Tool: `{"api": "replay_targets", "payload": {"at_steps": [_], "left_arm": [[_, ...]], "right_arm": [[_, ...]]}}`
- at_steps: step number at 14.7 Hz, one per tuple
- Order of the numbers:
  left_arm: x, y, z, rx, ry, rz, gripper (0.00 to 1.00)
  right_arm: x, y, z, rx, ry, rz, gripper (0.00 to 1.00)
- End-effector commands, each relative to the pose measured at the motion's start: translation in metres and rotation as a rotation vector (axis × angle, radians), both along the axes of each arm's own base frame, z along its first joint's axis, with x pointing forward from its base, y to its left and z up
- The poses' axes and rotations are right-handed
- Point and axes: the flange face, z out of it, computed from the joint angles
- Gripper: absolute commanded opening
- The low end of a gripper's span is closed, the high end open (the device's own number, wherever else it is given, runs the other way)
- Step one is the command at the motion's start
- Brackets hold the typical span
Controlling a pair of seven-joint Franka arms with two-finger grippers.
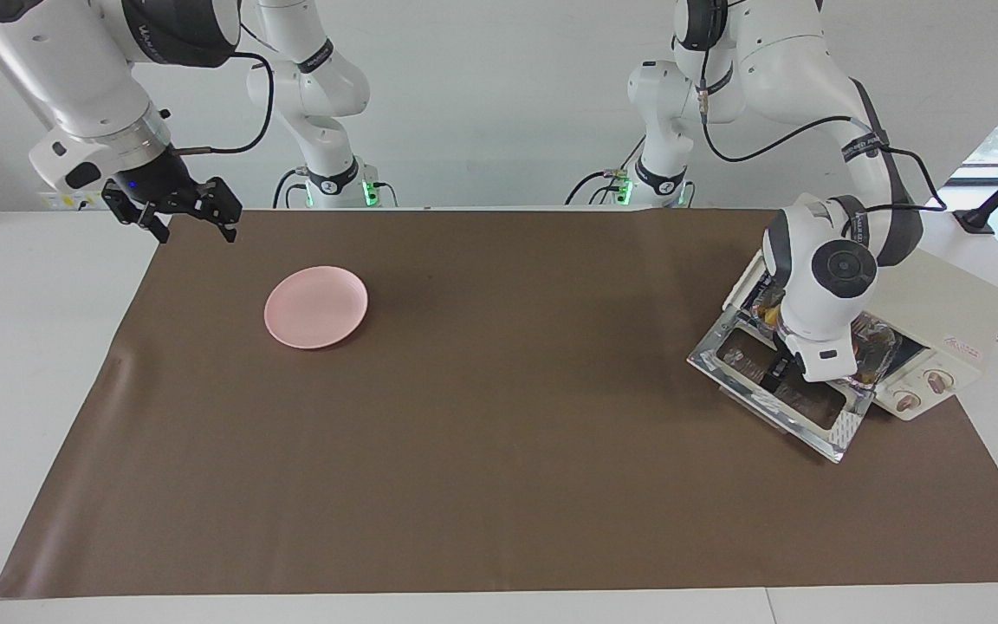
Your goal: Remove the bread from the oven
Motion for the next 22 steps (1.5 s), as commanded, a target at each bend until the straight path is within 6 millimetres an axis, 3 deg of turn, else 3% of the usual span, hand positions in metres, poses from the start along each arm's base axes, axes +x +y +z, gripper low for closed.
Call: {"api": "replay_targets", "payload": {"at_steps": [1,2,5,8,10,12,14,15,19,22], "left_arm": [[-0.012,-0.002,0.001,0.012,-0.017,-0.007,0.31],[-0.012,-0.002,0.001,0.011,-0.014,-0.018,0.00],[-0.010,-0.002,0.005,0.009,-0.011,-0.046,0.00],[0.005,-0.010,0.029,0.010,-0.049,-0.062,0.00],[0.018,-0.037,0.050,0.015,-0.060,-0.087,0.00],[0.027,-0.078,0.069,-0.011,-0.071,-0.119,0.00],[0.025,-0.130,0.076,-0.065,-0.087,-0.176,0.00],[0.023,-0.146,0.076,-0.104,-0.089,-0.202,0.00],[-0.013,-0.264,0.075,-0.211,-0.078,-0.514,0.00],[-0.038,-0.328,0.079,-0.258,-0.072,-0.634,0.00]], "right_arm": [[-0.005,-0.001,0.001,0.000,0.006,0.025,1.00],[-0.005,-0.001,0.001,0.000,0.006,0.025,1.00],[-0.005,-0.001,0.001,0.000,0.006,0.025,1.00],[-0.005,-0.001,0.001,0.000,0.006,0.025,1.00],[-0.005,-0.001,0.001,0.000,0.006,0.025,1.00],[-0.005,-0.001,0.001,0.000,0.006,0.025,1.00],[-0.005,-0.001,0.001,0.000,0.006,0.025,1.00],[-0.005,-0.001,0.000,0.001,0.007,0.025,1.00],[-0.005,-0.001,0.000,0.001,0.007,0.025,1.00],[-0.005,-0.001,0.000,0.001,0.009,0.025,1.00]]}}
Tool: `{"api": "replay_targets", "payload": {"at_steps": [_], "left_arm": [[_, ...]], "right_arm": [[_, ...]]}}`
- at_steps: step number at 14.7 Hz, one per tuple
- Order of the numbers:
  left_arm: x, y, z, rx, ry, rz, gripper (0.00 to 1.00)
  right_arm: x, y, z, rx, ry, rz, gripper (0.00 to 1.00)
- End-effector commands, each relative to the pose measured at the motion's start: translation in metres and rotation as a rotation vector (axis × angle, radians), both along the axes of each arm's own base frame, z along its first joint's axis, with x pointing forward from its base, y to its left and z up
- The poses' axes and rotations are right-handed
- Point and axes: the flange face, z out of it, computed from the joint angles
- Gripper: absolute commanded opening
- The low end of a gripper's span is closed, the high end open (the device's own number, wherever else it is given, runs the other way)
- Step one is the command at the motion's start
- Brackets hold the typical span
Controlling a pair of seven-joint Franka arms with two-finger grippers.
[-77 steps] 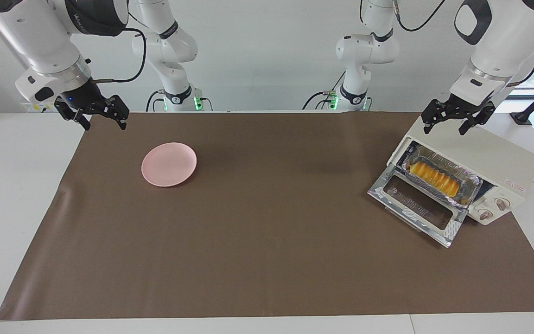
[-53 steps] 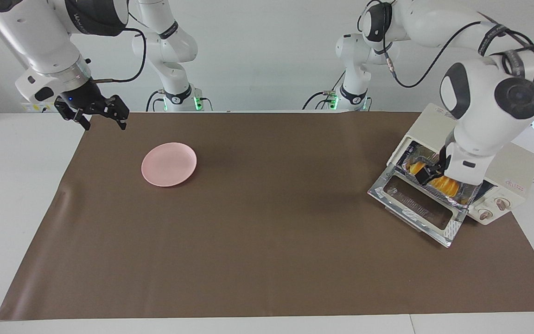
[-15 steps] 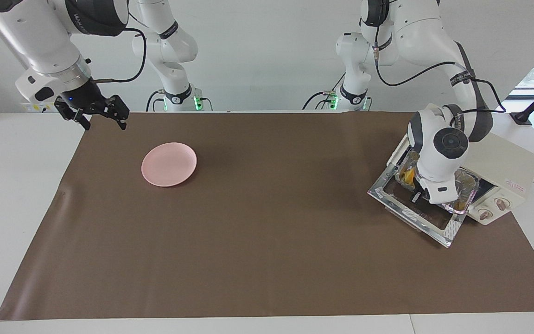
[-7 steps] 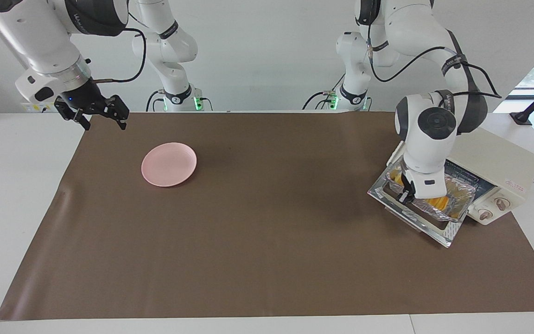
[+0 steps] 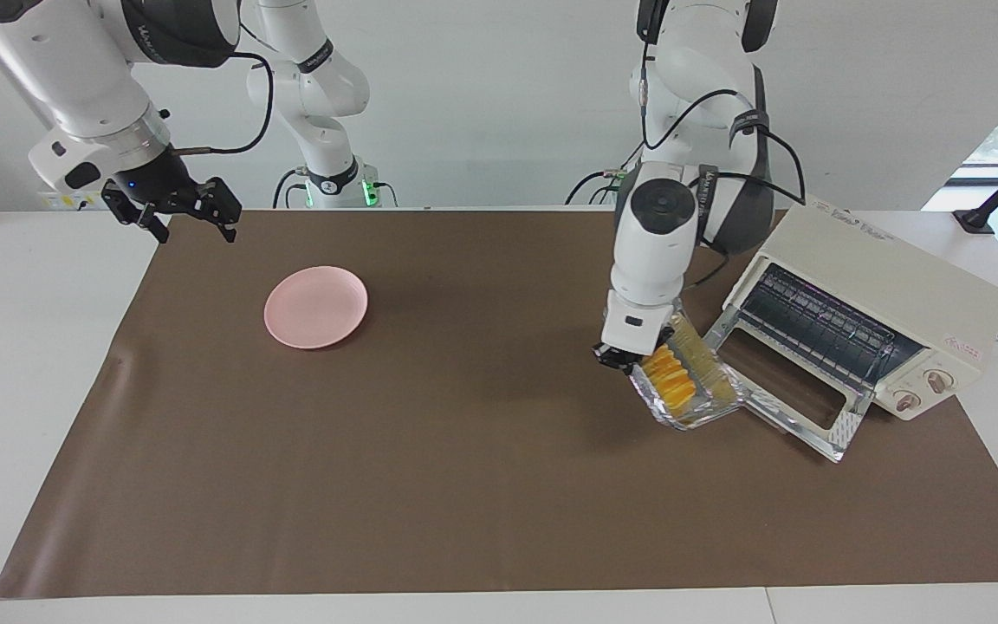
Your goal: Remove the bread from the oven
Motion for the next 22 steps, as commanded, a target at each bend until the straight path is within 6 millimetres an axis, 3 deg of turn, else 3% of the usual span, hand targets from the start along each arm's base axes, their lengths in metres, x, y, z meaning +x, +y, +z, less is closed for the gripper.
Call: {"api": "replay_targets", "payload": {"at_steps": [1,3,7,11,18,19,20,21,22], "left_arm": [[-0.011,-0.052,-0.008,-0.027,0.017,-0.136,0.00],[-0.034,-0.104,-0.031,-0.035,0.030,-0.221,0.00],[-0.057,-0.144,-0.051,0.015,0.038,-0.399,0.00],[-0.059,-0.156,-0.060,0.007,0.036,-0.419,0.00],[-0.081,-0.188,-0.072,-0.006,0.003,-0.477,0.07],[-0.080,-0.188,-0.072,-0.007,0.000,-0.476,0.20],[-0.080,-0.188,-0.073,-0.005,-0.003,-0.478,0.94],[-0.080,-0.189,-0.074,-0.005,0.000,-0.475,1.00],[-0.079,-0.188,-0.074,-0.005,0.005,-0.470,1.00]], "right_arm": [[-0.005,-0.001,0.001,0.000,0.006,0.025,1.00],[-0.005,-0.001,0.001,0.000,0.006,0.025,1.00],[-0.005,-0.001,0.001,0.000,0.006,0.025,1.00],[-0.005,-0.001,0.000,0.001,0.007,0.025,1.00],[-0.005,-0.001,0.001,0.000,0.006,0.025,1.00],[-0.005,-0.001,0.000,0.001,0.007,0.025,1.00],[-0.005,-0.001,0.000,0.001,0.007,0.025,1.00],[-0.005,-0.001,0.000,0.001,0.009,0.025,1.00],[-0.005,-0.001,0.000,0.001,0.009,0.025,1.00]]}}
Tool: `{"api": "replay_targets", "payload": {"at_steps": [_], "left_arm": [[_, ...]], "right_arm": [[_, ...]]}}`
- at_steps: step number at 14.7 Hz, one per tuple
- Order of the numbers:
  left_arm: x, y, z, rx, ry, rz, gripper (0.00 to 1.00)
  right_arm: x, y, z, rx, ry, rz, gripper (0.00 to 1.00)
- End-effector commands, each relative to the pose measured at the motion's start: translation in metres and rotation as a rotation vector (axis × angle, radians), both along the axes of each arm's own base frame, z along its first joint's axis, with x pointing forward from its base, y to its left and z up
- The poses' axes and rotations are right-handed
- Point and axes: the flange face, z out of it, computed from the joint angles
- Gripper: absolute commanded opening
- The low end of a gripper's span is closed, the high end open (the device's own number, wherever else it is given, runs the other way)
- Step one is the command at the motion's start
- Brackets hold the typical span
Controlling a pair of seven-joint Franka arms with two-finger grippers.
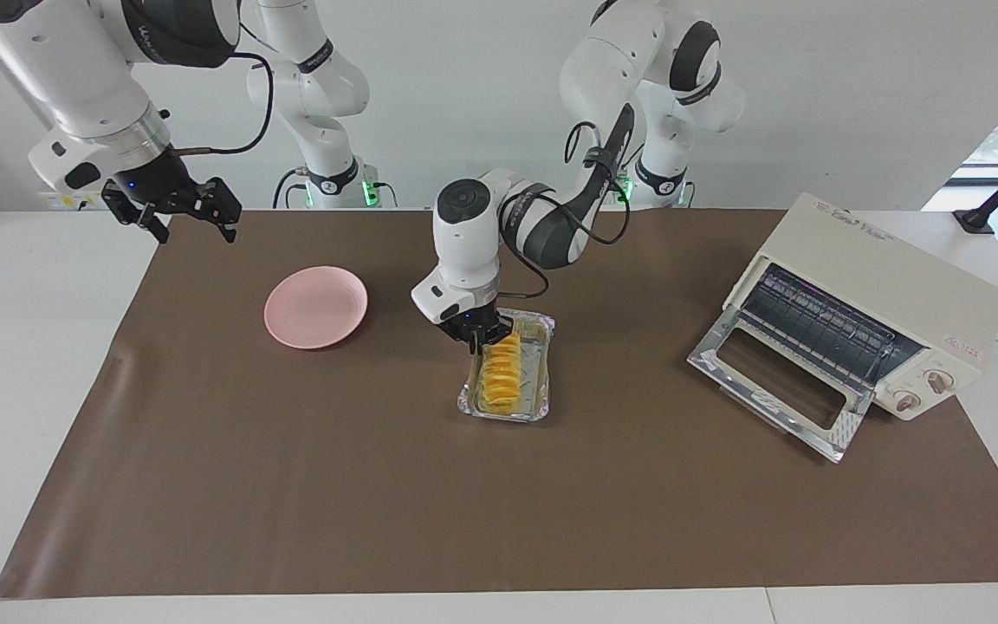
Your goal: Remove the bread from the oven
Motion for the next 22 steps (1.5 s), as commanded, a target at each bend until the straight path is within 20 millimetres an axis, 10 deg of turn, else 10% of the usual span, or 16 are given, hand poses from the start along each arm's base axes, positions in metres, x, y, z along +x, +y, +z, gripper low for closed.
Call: {"api": "replay_targets", "payload": {"at_steps": [1,8,16,20,22], "left_arm": [[0.010,-0.002,0.004,0.002,-0.030,-0.005,1.00],[0.043,0.046,0.088,-0.014,-0.019,0.092,1.00],[0.099,0.281,0.231,-0.047,0.001,0.363,1.00],[0.105,0.404,0.265,-0.036,0.024,0.402,1.00],[0.086,0.432,0.274,-0.012,0.098,0.307,1.00]], "right_arm": [[-0.005,-0.001,0.001,0.000,0.006,0.025,1.00],[-0.005,-0.004,0.001,0.001,0.006,0.020,1.00],[-0.009,0.036,-0.009,0.002,0.022,0.091,1.00],[-0.034,0.072,-0.062,0.027,-0.056,0.141,1.00],[-0.030,0.088,-0.070,0.026,-0.060,0.120,1.00]]}}
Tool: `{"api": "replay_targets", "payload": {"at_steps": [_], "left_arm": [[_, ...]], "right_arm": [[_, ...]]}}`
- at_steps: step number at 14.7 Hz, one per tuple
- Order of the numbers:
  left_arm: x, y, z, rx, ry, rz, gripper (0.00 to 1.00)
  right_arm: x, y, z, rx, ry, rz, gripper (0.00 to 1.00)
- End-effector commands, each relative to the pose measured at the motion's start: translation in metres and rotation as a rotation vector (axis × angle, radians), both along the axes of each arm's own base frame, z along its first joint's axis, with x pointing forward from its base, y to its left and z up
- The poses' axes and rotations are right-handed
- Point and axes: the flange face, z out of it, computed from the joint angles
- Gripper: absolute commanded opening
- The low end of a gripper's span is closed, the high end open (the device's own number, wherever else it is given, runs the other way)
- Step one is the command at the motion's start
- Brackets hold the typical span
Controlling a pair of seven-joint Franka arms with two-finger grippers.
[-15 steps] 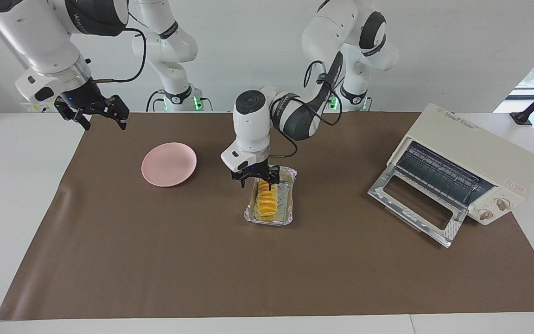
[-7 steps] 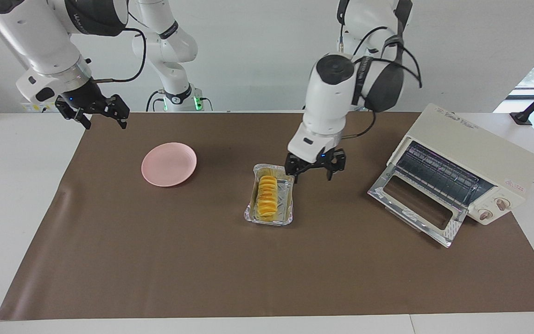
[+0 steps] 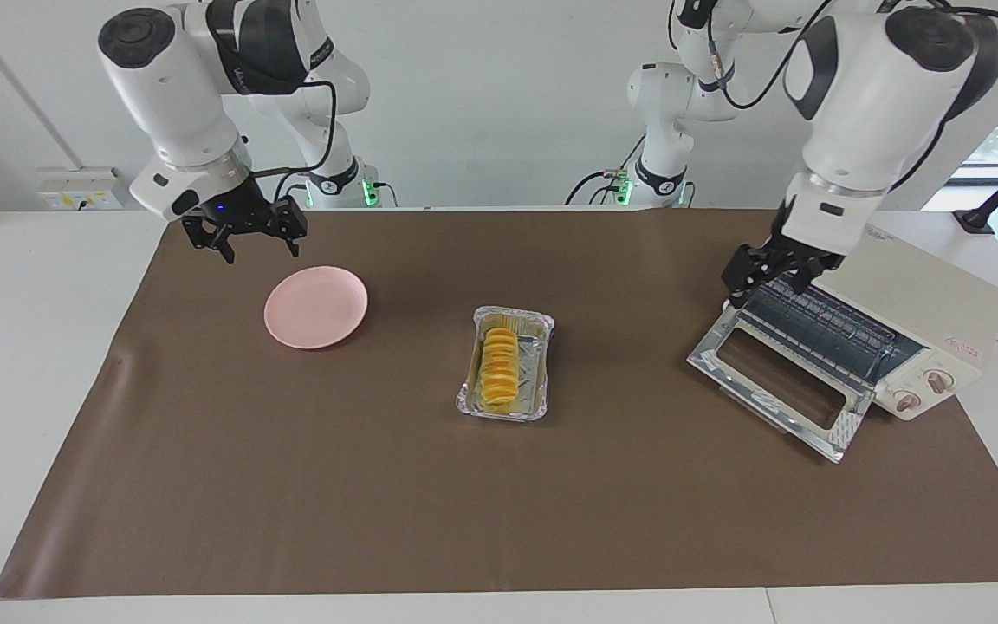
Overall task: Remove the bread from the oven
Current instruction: 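Withdraw the left gripper while the right gripper reaches the foil tray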
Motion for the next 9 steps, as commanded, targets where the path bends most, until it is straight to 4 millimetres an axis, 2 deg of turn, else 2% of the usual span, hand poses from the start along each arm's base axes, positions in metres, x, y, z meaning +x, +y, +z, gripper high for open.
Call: {"api": "replay_targets", "payload": {"at_steps": [1,3,4,5,6,7,9], "left_arm": [[-0.032,0.039,0.007,-0.015,0.105,-0.065,1.00],[-0.061,0.082,0.018,-0.028,0.124,-0.033,1.00],[-0.068,0.088,0.022,-0.033,0.132,-0.074,1.00],[-0.072,0.089,0.025,-0.036,0.139,-0.086,1.00],[-0.075,0.089,0.026,-0.035,0.147,-0.089,1.00],[-0.077,0.075,0.023,-0.032,0.157,-0.113,1.00],[-0.085,0.064,0.029,-0.031,0.149,-0.138,1.00]], "right_arm": [[-0.011,0.025,-0.014,0.016,-0.012,-0.028,1.00],[-0.006,0.068,-0.040,0.007,0.023,-0.063,1.00],[-0.003,0.088,-0.047,0.009,0.007,-0.080,1.00],[0.000,0.107,-0.057,0.009,-0.001,-0.099,1.00],[0.003,0.116,-0.068,0.008,0.004,-0.123,1.00],[0.013,0.140,-0.086,0.044,-0.008,-0.151,1.00],[0.028,0.180,-0.101,0.105,0.007,-0.183,1.00]]}}
